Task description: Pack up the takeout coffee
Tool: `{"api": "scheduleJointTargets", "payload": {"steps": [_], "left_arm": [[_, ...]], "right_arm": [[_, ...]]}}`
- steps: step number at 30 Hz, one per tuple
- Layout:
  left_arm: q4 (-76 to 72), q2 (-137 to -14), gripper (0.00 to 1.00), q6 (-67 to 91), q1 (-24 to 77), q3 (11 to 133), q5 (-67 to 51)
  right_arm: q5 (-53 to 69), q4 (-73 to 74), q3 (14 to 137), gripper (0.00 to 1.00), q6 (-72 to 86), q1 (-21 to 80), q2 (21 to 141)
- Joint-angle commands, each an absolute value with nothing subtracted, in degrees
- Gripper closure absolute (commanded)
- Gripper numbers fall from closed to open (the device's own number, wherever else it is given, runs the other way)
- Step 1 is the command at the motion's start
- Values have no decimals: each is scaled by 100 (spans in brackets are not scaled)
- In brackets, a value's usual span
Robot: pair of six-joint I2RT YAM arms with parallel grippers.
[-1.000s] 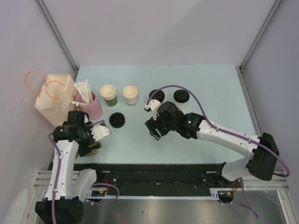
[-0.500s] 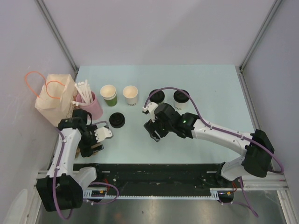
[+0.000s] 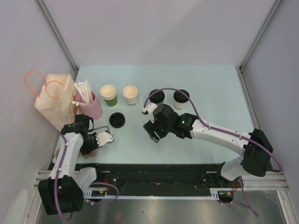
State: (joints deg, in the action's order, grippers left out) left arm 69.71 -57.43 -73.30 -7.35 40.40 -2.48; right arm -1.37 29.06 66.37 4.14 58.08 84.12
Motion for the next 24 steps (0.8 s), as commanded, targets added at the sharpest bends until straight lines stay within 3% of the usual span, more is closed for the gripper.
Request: {"api": "scheduleJointTargets", "payload": {"steps": [1, 7, 14, 16, 17, 20, 24], "left_arm": [[6759, -5134, 97, -7462, -703, 3797, -132], [5653, -4053, 100, -7786, -502, 3121, 438], [4430, -4016, 98, -7936, -448, 2243, 888], [4386, -4060, 86, -7911, -440, 2197, 835], [4394, -4061, 69, -7893, -413, 2189, 818], [4421, -4034, 39, -7787, -378, 2250, 844], [4806, -4060, 34, -7533, -334, 2609, 661]], "right_arm": [[-264, 2918, 6627, 28, 448, 5854, 8429], [-185, 2804, 6627, 28, 457, 5889, 8534], [-141, 2742, 6636, 28, 457, 5959, 8675], [-141, 2742, 6627, 28, 457, 5976, 8675], [-149, 2760, 6627, 28, 457, 5977, 8666], [-176, 2795, 6627, 28, 439, 5977, 8666], [-158, 2778, 6627, 28, 431, 5985, 8701]]}}
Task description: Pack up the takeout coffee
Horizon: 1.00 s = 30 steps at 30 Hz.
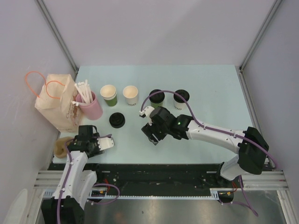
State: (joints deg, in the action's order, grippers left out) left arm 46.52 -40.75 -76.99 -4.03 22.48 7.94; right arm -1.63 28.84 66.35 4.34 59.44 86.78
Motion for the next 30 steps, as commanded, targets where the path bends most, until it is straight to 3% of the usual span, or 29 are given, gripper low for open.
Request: {"api": "scheduleJointTargets", "payload": {"steps": [1, 7, 11, 24, 26, 30], "left_arm": [[4964, -4078, 33, -7463, -325, 2750, 563], [6037, -4297, 35, -7260, -325, 3787, -211], [6117, -4605, 45, -7225, -316, 3692, -9], [6126, -4886, 51, -7418, -325, 3419, 483], [6126, -4992, 60, -7409, -316, 3463, 440], [6126, -5071, 64, -7444, -325, 3524, 387]], "right_arm": [[-132, 2769, 6627, 28, 422, 5977, 8719], [-62, 2742, 6627, 28, 422, 5977, 8815], [-62, 2830, 6627, 28, 431, 5968, 8815], [-70, 2856, 6627, 28, 492, 5959, 8807], [-62, 2874, 6627, 28, 518, 5959, 8798], [-97, 2935, 6627, 28, 571, 5968, 8763]]}}
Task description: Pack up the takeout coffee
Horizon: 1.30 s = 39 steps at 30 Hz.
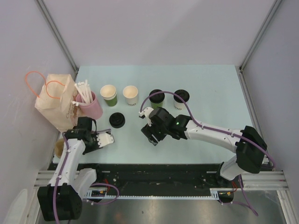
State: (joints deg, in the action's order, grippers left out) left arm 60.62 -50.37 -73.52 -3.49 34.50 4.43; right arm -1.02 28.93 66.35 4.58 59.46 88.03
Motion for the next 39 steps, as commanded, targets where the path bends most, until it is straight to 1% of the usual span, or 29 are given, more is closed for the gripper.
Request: {"api": "scheduleJointTargets", "payload": {"steps": [1, 7, 11, 15, 16, 20, 27, 28, 29, 31, 32, 34, 35, 37, 38, 39], "left_arm": [[6126, -5071, 67, -7418, -325, 3559, 378], [6135, -4896, 80, -7471, -325, 3647, 369], [6144, -4825, 86, -7462, -325, 3656, 360], [6135, -4825, 98, -7339, -316, 3875, 273], [6143, -4825, 100, -7278, -316, 3928, 229], [6135, -4755, 100, -7233, -325, 4061, 106], [6126, -4711, 99, -7348, -316, 3780, 79], [6109, -4702, 98, -7365, -316, 3762, 53], [6108, -4702, 91, -7374, -316, 3744, 53], [6091, -4615, 85, -7470, -325, 3692, -95], [6091, -4527, 80, -7514, -316, 3657, -105], [6082, -4430, 78, -7672, -325, 3560, -105], [6073, -4351, 73, -7716, -325, 3542, -105], [6082, -4316, 66, -7787, -316, 3498, -123], [6082, -4350, 61, -7805, -325, 3498, -123], [6073, -4385, 59, -7805, -325, 3489, -123]], "right_arm": [[-97, 2927, 6627, 28, 580, 5976, 8754], [-79, 2909, 6627, 28, 598, 5968, 8736], [-88, 2892, 6627, 28, 624, 5968, 8763], [-62, 2874, 6627, 28, 624, 5968, 8780], [-70, 2865, 6627, 28, 615, 5968, 8780], [-70, 2865, 6627, 28, 615, 5959, 8798], [-70, 2892, 6627, 28, 615, 5968, 8815], [-70, 2883, 6627, 28, 598, 5968, 8824], [-70, 2883, 6627, 28, 598, 5976, 8833], [-70, 2883, 6627, 28, 598, 5977, 8833], [-62, 2883, 6627, 28, 589, 5977, 8833], [-70, 2874, 6627, 28, 598, 5977, 8833], [78, 2883, 6627, 28, 589, 5985, 8833], [79, 2900, 6627, 28, 589, 5985, 8833], [79, 2909, 6627, 28, 589, 5985, 8833], [88, 2900, 6627, 28, 589, 5994, 8833]]}}
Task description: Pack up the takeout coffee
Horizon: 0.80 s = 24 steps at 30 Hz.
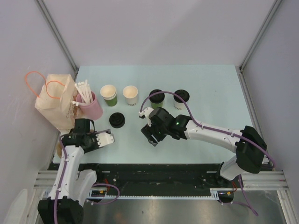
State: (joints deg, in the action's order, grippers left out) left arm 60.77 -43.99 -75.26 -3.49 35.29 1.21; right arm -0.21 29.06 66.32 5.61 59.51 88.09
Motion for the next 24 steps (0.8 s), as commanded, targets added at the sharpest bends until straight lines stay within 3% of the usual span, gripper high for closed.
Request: {"api": "scheduleJointTargets", "payload": {"steps": [1, 10, 15, 24], "left_arm": [[6082, -4447, 58, -7813, -325, 3498, -114], [6073, -5071, 53, -7796, -316, 3445, -9], [6082, -5142, 69, -7744, -325, 3551, -9], [6100, -4904, 77, -7726, -316, 3612, 150]], "right_arm": [[88, 2909, 6627, 28, 606, 6003, 8842], [53, 2997, 6627, 28, 624, 6012, 8816], [53, 3006, 6627, 28, 633, 6021, 8824], [79, 3015, 6627, 28, 633, 6021, 8868]]}}
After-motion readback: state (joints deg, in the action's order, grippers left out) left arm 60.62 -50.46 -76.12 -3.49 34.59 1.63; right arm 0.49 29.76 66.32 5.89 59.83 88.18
